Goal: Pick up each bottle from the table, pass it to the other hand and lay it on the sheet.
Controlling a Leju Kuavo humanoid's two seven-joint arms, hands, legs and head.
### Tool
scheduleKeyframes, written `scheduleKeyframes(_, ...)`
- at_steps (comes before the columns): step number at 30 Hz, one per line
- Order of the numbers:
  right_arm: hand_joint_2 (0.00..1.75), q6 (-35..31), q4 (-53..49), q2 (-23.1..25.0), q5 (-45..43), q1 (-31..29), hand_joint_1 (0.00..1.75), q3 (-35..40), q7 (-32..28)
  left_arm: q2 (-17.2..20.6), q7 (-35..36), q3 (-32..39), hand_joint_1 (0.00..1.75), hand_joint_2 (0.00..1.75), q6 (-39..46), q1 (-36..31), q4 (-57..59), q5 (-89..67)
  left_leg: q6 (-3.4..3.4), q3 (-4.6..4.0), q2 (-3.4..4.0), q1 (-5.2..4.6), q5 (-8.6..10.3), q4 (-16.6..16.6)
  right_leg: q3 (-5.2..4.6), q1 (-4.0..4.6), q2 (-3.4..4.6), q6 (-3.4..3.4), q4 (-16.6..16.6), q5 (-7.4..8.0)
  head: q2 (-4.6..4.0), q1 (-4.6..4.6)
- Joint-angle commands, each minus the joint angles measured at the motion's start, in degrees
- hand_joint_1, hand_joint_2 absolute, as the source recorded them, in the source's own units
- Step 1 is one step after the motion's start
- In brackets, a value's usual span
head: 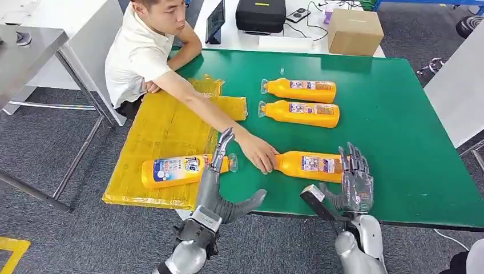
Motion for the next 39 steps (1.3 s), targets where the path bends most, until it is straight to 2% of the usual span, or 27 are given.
scheduleKeyframes(1, 1.75, -0.05, 19.22, -3.99, 0.96, -8.81, 0.00, 2.64, 5.69, 2.16, 1.59, -3.21, 0.00, 1.75, -0.90, -1.26, -0.84, 1.76, -0.06, 0.25, 0.14, 0.06, -0.04, -0.08, 0.24, 0.06, 0.15, -0.12, -0.14, 0.04, 0.00, -0.02)
scheduleKeyframes(6, 1.75, -0.05, 21.96, -4.69, 1.30, -10.05, 0.00, 3.20, 6.86, 2.28, 1.91, -3.71, 0.00, 1.75, -1.27, -1.37, -0.88, 2.11, -0.07, 0.20, 0.10, 0.06, -0.05, -0.03, 0.19, 0.04, 0.13, -0.12, -0.08, 0.01, 0.00, -0.02)
scheduleKeyframes(9, 1.75, -0.05, 25.49, -6.27, 0.19, -12.15, 0.00, 4.01, 8.21, 2.58, 4.03, -4.78, 0.00, 1.75, -4.25, -1.54, -1.54, 5.04, -0.04, 0.10, 0.08, 0.02, -0.03, -0.03, 0.10, -0.01, 0.08, -0.07, -0.05, 0.01, 0.00, 0.00)
scheduleKeyframes(21, 1.75, 1.39, 31.24, -7.96, 2.09, -16.23, 0.00, 6.89, 9.81, 2.60, 3.99, -5.85, 0.00, 1.75, -4.65, -2.49, -1.64, 5.29, -0.06, 0.16, 0.07, 0.04, -0.03, -0.03, 0.14, 0.02, 0.09, -0.11, -0.06, 0.02, 0.00, -0.02)
scheduleKeyframes(33, 1.75, 1.44, 31.39, -8.18, 2.05, -16.31, 0.00, 6.93, 9.87, 2.55, 3.99, -5.94, 0.00, 1.75, -4.68, -2.54, -1.61, 5.29, -0.05, 0.16, -0.01, 0.03, -0.01, -0.03, 0.17, 0.00, 0.01, -0.09, -0.05, 0.00, 0.00, -0.02)
scheduleKeyframes(34, 1.75, 2.98, 32.20, -8.17, 1.54, -16.63, 0.00, 6.95, 10.17, 2.54, 4.07, -5.97, 0.00, 1.75, -4.76, -2.60, -1.55, 5.45, -0.07, 0.23, 0.00, 0.05, -0.02, -0.05, 0.23, 0.03, 0.03, -0.14, -0.08, 0.00, 0.00, -0.02)
scheduleKeyframes(35, 1.75, 4.95, 32.94, -9.02, 1.88, -17.05, 0.23, 8.10, 10.28, 2.49, 4.07, -6.20, 0.00, 1.75, -4.92, -2.81, -1.46, 5.48, -0.06, 0.17, -0.01, 0.03, -0.01, -0.03, 0.18, 0.01, 0.00, -0.10, -0.05, 0.00, 0.00, -0.02)
scheduleKeyframes(36, 1.75, 5.77, 33.14, -9.24, 1.76, -17.21, 1.34, 8.21, 10.35, 2.38, 4.10, -6.22, 0.00, 1.75, -5.02, -2.90, -1.40, 5.66, -0.07, 0.23, 0.01, 0.05, -0.02, -0.04, 0.23, 0.03, 0.03, -0.13, -0.07, 0.00, 0.00, -0.02)
scheduleKeyframes(37, 1.75, 6.04, 33.39, -9.43, 1.86, -17.20, 1.73, 8.45, 10.19, 2.33, 4.10, -6.27, 0.00, 1.75, -5.05, -2.98, -1.35, 5.67, -0.05, 0.17, -0.03, 0.04, -0.01, -0.01, 0.18, 0.01, -0.02, -0.09, -0.05, 0.00, 0.00, -0.02)
scheduleKeyframes(39, 1.75, 7.01, 34.43, -9.73, 1.30, -17.42, 1.75, 8.90, 9.11, 2.13, 3.99, -6.29, 0.00, 1.75, -5.03, -3.22, -1.04, 5.91, -0.03, 0.15, -0.04, 0.02, 0.00, -0.01, 0.15, -0.01, -0.03, -0.07, -0.03, 0.00, 0.00, -0.02)
